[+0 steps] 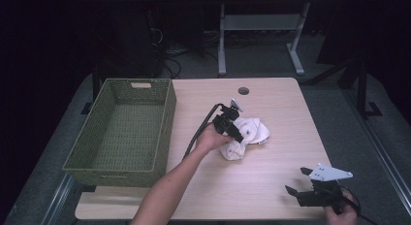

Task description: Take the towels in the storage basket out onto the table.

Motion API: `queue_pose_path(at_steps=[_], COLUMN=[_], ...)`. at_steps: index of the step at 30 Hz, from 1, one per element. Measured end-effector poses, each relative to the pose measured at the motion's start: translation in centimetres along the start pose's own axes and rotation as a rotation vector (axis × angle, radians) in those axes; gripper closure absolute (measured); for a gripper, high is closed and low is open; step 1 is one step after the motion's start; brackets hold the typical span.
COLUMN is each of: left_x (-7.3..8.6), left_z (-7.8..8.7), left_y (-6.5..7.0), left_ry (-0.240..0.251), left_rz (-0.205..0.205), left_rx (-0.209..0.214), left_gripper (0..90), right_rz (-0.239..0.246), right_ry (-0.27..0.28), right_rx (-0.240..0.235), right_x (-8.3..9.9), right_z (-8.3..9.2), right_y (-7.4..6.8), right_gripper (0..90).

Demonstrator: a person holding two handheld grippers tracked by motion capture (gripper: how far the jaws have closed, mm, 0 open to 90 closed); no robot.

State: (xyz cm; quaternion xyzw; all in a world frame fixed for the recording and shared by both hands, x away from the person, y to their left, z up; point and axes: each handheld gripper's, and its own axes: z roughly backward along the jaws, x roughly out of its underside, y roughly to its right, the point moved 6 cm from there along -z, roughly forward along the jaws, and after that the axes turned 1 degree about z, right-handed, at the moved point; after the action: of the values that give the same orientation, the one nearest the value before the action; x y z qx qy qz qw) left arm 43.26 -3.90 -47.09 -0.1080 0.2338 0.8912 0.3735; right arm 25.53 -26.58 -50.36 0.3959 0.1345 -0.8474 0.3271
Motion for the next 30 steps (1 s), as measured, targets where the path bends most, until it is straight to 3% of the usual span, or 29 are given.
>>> queue_pose_path(at_steps=[2,6,8,16,22,30], left_x=[0.1,0.4,0.5,0.7,0.8,1.0], left_z=[-0.3,-0.8,-1.2,-1.3,-1.3,-0.5], left_y=[0.0,0.0,0.0,0.0,0.1,0.5], left_ry=[-0.003,-0.004,-0.009,0.014,0.045,0.078], left_rz=[-0.01,0.005,0.025,0.046,0.042,0.019], left_rx=[-0.003,0.012,0.042,0.058,0.038,0.044], left_gripper=[65.4,60.3,54.4,44.9,36.6,31.9], right_rz=[-0.001,0.0,0.002,0.004,-0.001,-0.001], right_ry=[0.0,-0.001,-0.004,-0.004,-0.01,-0.008], right_rx=[0.0,-0.001,-0.003,-0.001,-0.001,0.004], right_x=[0.0,0.0,0.0,0.0,0.1,0.3], right_z=[0.0,0.0,0.0,-0.1,0.0,0.2], right_y=[0.0,0.0,-0.1,-0.1,-0.1,-0.1], right_gripper=[14.0,14.0,14.0,14.0,14.0,14.0])
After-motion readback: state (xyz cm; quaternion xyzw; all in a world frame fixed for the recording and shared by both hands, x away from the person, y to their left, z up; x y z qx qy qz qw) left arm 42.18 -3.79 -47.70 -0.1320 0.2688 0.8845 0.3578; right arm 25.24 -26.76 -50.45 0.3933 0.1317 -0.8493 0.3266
